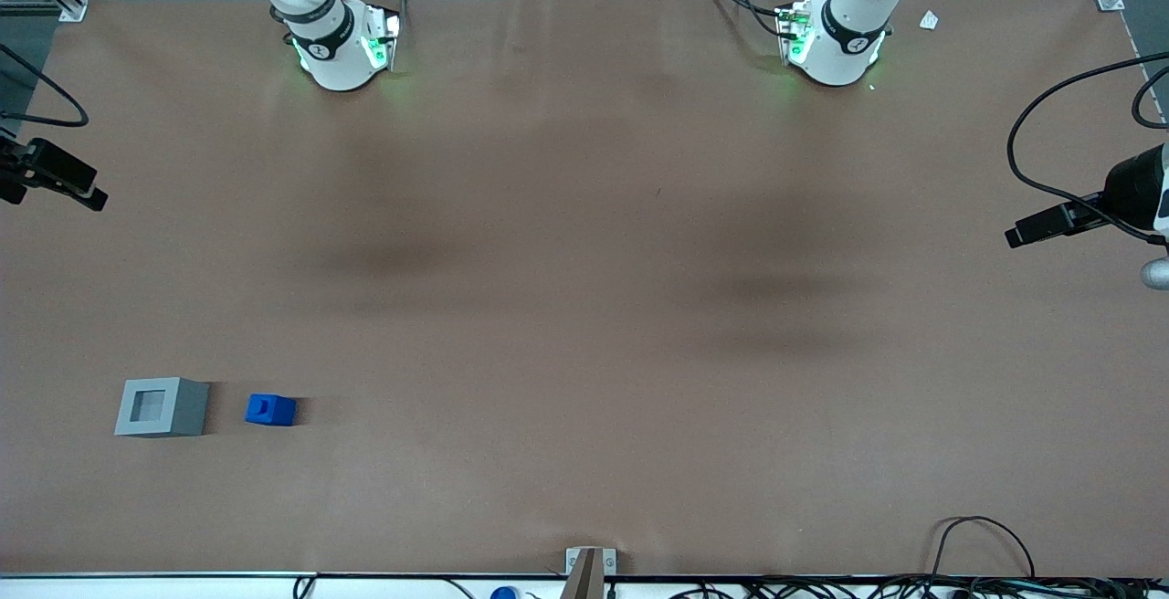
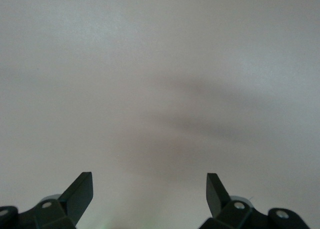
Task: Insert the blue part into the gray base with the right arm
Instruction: 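Lower the open right gripper over the blue block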
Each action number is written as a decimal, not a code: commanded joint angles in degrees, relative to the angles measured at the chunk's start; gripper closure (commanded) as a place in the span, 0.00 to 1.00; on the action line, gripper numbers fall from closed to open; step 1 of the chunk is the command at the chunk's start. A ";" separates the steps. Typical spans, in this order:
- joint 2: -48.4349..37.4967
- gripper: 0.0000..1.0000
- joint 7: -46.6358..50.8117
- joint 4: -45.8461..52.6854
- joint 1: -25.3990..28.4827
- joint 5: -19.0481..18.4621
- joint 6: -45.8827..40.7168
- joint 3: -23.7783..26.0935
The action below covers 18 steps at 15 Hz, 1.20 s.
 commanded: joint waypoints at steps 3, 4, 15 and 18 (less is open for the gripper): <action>1.15 0.00 3.12 0.91 0.11 -0.77 -0.30 0.77; 3.42 0.00 3.57 0.99 0.37 -0.77 1.27 0.85; 26.10 0.00 3.84 1.25 3.28 -0.15 24.82 0.77; 31.72 0.00 3.84 2.13 2.05 0.98 29.48 0.77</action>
